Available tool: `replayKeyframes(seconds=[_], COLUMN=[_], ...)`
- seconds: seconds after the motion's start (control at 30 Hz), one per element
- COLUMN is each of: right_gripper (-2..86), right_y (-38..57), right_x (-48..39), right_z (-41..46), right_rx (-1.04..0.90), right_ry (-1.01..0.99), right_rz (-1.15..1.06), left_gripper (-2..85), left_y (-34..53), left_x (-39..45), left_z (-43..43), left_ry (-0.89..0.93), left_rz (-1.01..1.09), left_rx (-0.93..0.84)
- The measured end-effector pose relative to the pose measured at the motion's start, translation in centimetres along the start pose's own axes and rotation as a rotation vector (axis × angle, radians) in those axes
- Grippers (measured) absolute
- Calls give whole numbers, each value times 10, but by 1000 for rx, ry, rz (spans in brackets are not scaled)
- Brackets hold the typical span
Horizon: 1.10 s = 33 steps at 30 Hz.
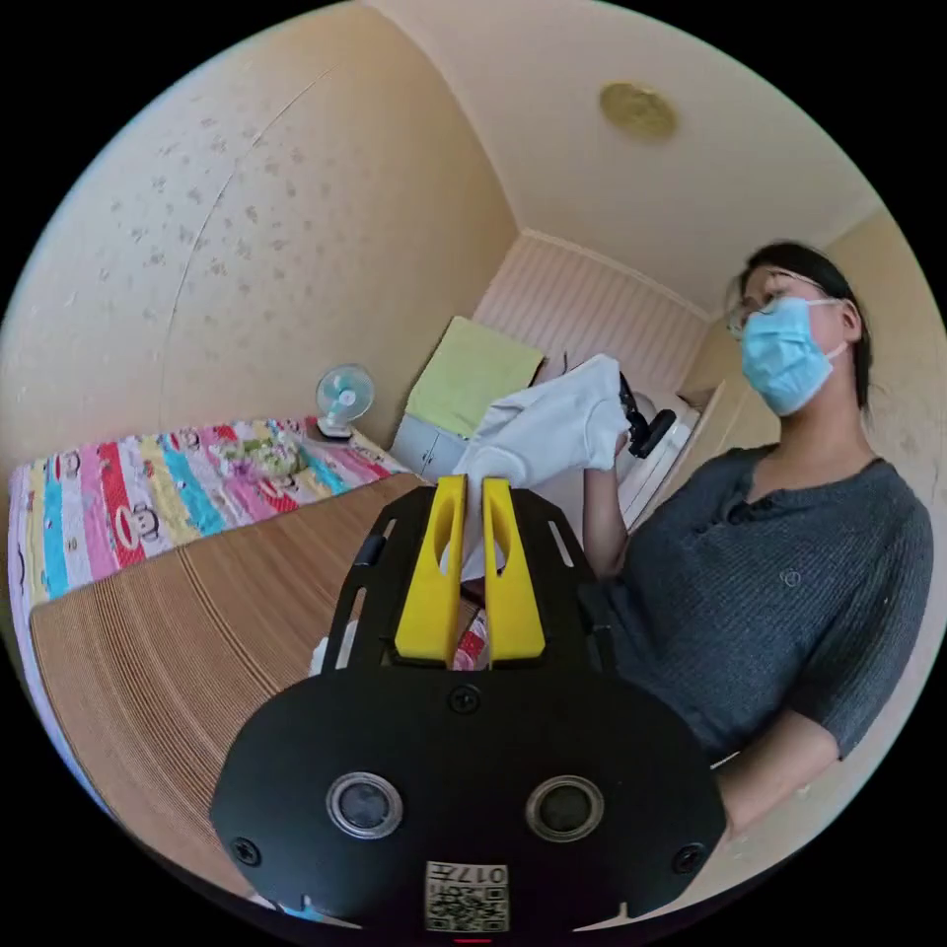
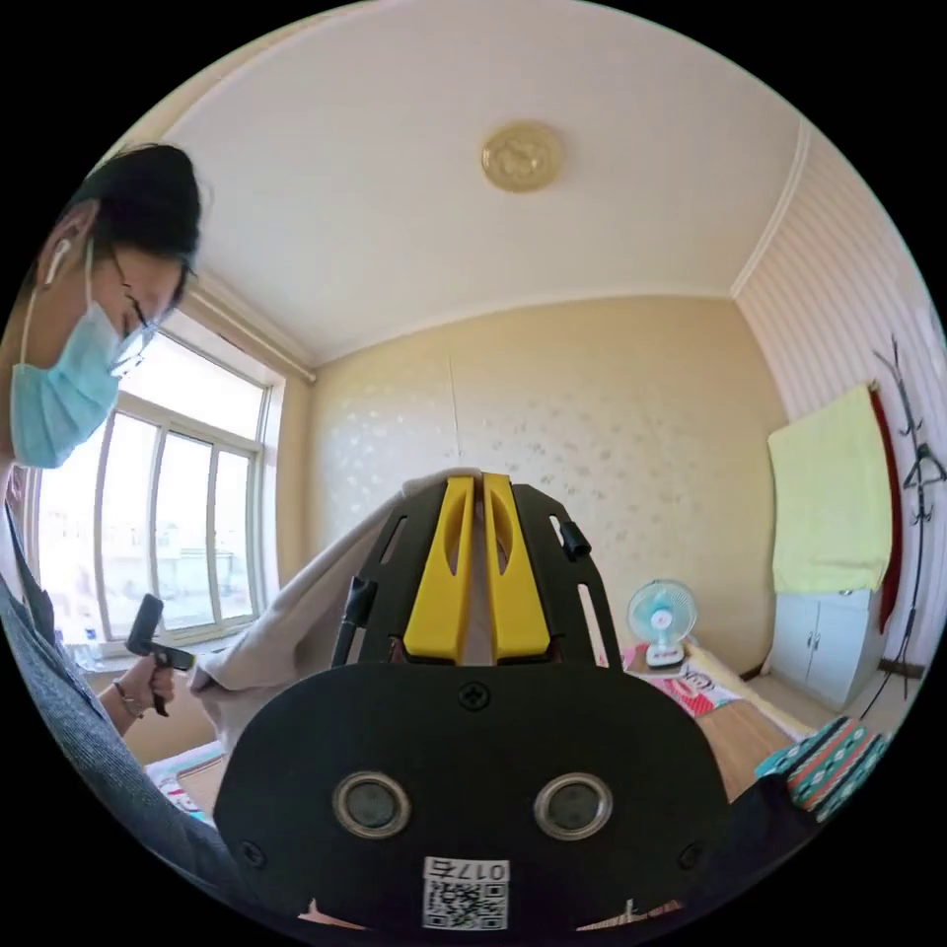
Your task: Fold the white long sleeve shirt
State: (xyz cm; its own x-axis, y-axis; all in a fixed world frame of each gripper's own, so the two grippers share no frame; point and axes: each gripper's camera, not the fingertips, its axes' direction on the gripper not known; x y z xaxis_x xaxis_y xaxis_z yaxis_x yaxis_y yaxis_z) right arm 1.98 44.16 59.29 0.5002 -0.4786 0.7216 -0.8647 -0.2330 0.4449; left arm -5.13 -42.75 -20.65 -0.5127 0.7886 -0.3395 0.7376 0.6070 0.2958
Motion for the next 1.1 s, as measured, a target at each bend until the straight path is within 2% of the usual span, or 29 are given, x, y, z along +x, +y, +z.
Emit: replayKeyframes(seconds=[0.07,0.17,0.23,0.3,0.37,0.4,0.47,0.5,0.57,0.63,0.73,0.8,0.87,1.0,1.07,1.1], right_gripper=[22,22,23,23,23,23,22,21,17,14,9,8,6,5,5,4], right_y=[-21,-34,-34,-23,20,37,130,157,267,331,409,449,503,559,578,579], right_x=[0,4,12,29,62,71,108,118,149,159,166,165,164,169,176,178], right_z=[-20,-1,45,116,232,264,394,423,495,504,483,464,440,408,390,385], right_rx=[105,146,47,-132,-413,-492,-874,-993,-1401,-1560,-1714,-1809,-2002,-2249,-2424,-2465], right_ry=[19,38,91,104,75,67,20,3,-81,-202,-304,-304,-269,-268,-216,-191], right_rz=[-102,-216,-253,-251,-227,-221,-184,-151,-1,118,254,268,244,234,189,177], left_gripper=[14,7,6,6,9,10,22,27,66,92,87,80,72,62,30,24], left_y=[-22,-74,-109,-142,-170,-172,-164,-157,-114,-74,-2,40,91,156,194,196], left_x=[20,19,-1,-40,-119,-143,-245,-269,-344,-375,-393,-396,-398,-397,-382,-373], left_z=[-42,-78,-86,-84,-70,-66,-48,-46,-42,-37,-20,-8,4,4,-2,-6], left_ry=[-25,-70,-150,-251,-424,-459,-595,-641,-817,-800,-610,-522,-486,-386,-401,-395], left_rz=[63,102,67,-20,-153,-189,-368,-419,-617,-739,-824,-863,-910,-1029,-1074,-1041], left_rx=[197,215,168,87,-43,-71,-180,-208,-363,-461,-577,-651,-798,-940,-1166,-1175])
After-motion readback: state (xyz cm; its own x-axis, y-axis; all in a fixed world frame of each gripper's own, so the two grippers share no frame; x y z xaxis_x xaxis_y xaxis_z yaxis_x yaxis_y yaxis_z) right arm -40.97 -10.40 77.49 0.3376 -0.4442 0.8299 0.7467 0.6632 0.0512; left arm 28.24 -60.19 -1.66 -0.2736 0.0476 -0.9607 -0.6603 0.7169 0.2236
